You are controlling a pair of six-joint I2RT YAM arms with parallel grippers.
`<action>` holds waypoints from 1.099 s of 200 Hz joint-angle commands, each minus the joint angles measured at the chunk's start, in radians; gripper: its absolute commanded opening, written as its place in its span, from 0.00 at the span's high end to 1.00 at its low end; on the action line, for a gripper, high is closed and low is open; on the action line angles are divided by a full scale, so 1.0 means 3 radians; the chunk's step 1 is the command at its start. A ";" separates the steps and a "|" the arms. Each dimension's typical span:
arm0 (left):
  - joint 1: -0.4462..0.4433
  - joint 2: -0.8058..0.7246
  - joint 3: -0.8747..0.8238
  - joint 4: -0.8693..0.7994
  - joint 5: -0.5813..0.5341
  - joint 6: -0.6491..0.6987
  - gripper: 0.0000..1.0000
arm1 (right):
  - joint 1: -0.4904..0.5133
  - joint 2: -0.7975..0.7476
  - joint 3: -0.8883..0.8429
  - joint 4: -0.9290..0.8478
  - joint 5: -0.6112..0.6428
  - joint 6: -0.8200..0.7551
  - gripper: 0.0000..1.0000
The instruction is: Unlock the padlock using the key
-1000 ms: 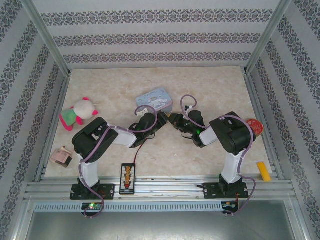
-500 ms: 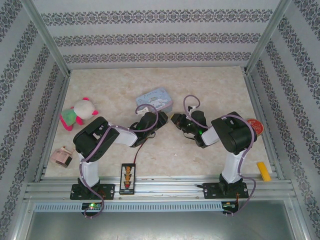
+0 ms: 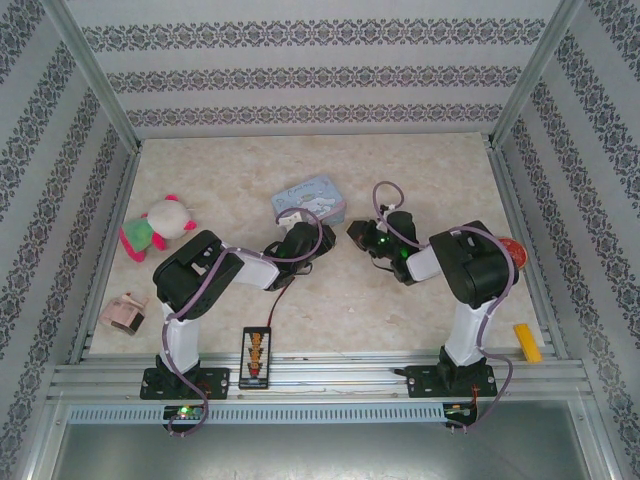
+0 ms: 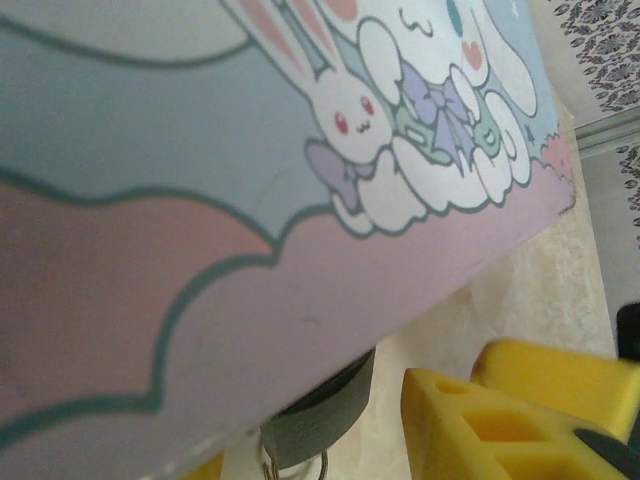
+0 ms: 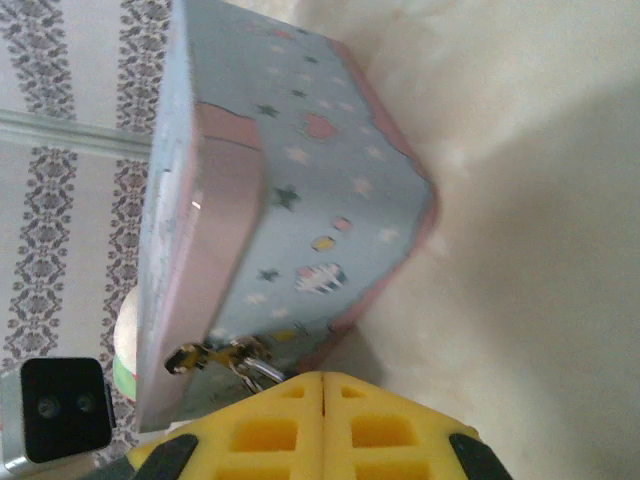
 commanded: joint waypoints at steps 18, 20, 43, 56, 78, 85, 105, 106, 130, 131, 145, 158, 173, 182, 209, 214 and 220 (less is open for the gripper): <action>0.0033 0.0082 0.0105 -0.0085 -0.0028 0.0163 0.56 | -0.0018 0.0273 0.0418 -0.0279 -0.0209 -0.0192 0.98; 0.0033 0.0085 0.0107 -0.0083 -0.0028 0.0162 0.57 | -0.0016 0.0284 0.0432 -0.0283 -0.0214 -0.0192 0.99; 0.0033 0.0101 0.0105 -0.0056 -0.0014 0.0142 0.59 | 0.0010 0.0418 0.0529 -0.0281 -0.0238 -0.0152 1.00; 0.0033 0.0106 0.0103 -0.0047 -0.0003 0.0147 0.59 | 0.0040 0.0465 0.0561 -0.0283 -0.0257 -0.0136 1.00; 0.0033 0.0116 0.0108 -0.0049 0.0003 0.0157 0.60 | 0.0099 0.0522 0.0582 -0.0286 -0.0271 -0.0120 1.00; 0.0033 0.0121 0.0109 -0.0037 0.0005 0.0157 0.62 | 0.0119 0.0532 0.0582 -0.0285 -0.0271 -0.0111 1.00; 0.0033 0.0140 0.0121 -0.0010 0.0032 0.0165 0.63 | 0.0163 0.0563 0.0567 -0.0273 -0.0277 -0.0081 1.00; 0.0033 0.0141 0.0124 -0.0007 0.0032 0.0166 0.63 | 0.0166 0.0565 0.0567 -0.0274 -0.0277 -0.0080 1.00; 0.0028 0.0172 0.0143 0.0008 0.0084 0.0159 0.65 | 0.0219 0.0601 0.0567 -0.0245 -0.0302 -0.0044 1.00; 0.0028 0.0172 0.0140 0.0010 0.0084 0.0161 0.65 | 0.0222 0.0599 0.0567 -0.0245 -0.0302 -0.0044 1.00; 0.0028 0.0172 0.0134 0.0019 0.0089 0.0148 0.68 | 0.0240 0.0594 0.0558 -0.0240 -0.0313 -0.0029 1.00; 0.0028 0.0162 0.0123 0.0033 0.0084 0.0142 0.70 | 0.0255 0.0573 0.0525 -0.0235 -0.0298 -0.0011 1.00; 0.0028 0.0147 0.0114 0.0037 0.0084 0.0147 0.74 | 0.0256 0.0548 0.0496 -0.0230 -0.0287 -0.0013 1.00; 0.0028 0.0144 0.0115 0.0038 0.0093 0.0147 0.75 | 0.0256 0.0540 0.0485 -0.0230 -0.0291 -0.0007 1.00; 0.0028 0.0142 0.0105 0.0059 0.0104 0.0131 0.81 | 0.0266 0.0501 0.0444 -0.0225 -0.0283 0.0007 1.00; 0.0028 0.0137 0.0104 0.0062 0.0110 0.0126 0.83 | 0.0266 0.0488 0.0431 -0.0220 -0.0275 0.0007 1.00; 0.0028 0.0132 0.0097 0.0069 0.0115 0.0121 0.85 | 0.0263 0.0468 0.0415 -0.0219 -0.0268 0.0007 1.00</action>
